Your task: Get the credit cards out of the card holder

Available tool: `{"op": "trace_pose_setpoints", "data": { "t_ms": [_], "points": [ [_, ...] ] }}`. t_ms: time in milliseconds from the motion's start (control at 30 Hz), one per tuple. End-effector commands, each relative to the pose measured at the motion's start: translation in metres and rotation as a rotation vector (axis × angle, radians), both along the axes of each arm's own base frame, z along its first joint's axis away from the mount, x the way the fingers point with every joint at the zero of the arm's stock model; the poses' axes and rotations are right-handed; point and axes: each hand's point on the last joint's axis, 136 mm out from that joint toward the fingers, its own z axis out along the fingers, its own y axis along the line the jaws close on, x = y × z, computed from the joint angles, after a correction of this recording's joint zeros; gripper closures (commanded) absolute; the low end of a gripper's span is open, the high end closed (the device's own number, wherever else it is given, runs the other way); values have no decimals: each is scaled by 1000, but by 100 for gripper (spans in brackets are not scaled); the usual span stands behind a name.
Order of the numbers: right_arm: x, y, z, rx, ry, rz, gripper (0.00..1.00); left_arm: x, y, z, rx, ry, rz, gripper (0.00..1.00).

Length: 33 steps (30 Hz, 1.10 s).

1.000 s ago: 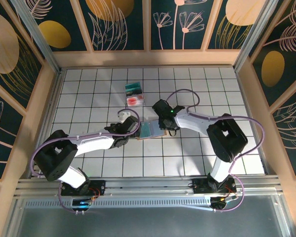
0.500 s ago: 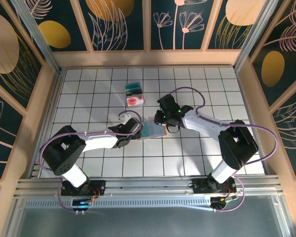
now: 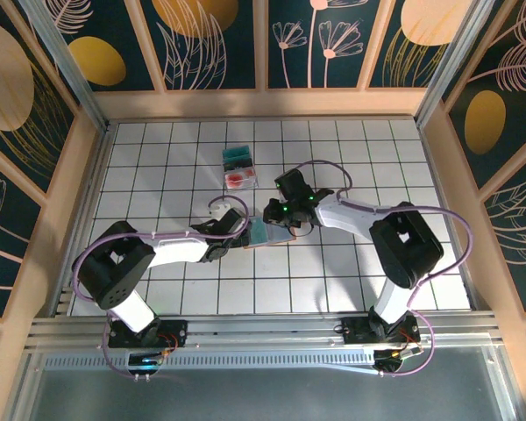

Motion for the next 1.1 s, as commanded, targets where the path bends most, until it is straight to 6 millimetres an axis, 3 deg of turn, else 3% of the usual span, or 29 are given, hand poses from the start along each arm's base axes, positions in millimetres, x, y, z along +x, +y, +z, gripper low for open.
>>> {"op": "trace_pose_setpoints", "data": {
  "t_ms": [0, 600, 1067],
  "points": [
    [-4, 7, -11, 42, 43, 14, 80, -4, 5, -10, 6, 28, 15, 1],
    [-12, 11, -45, 28, 125, 42, 78, -6, 7, -20, 53, 73, 9, 1],
    [-12, 18, -25, 127, 110, 56, 82, -10, 9, -23, 62, 86, 10, 1]
  ]
}}
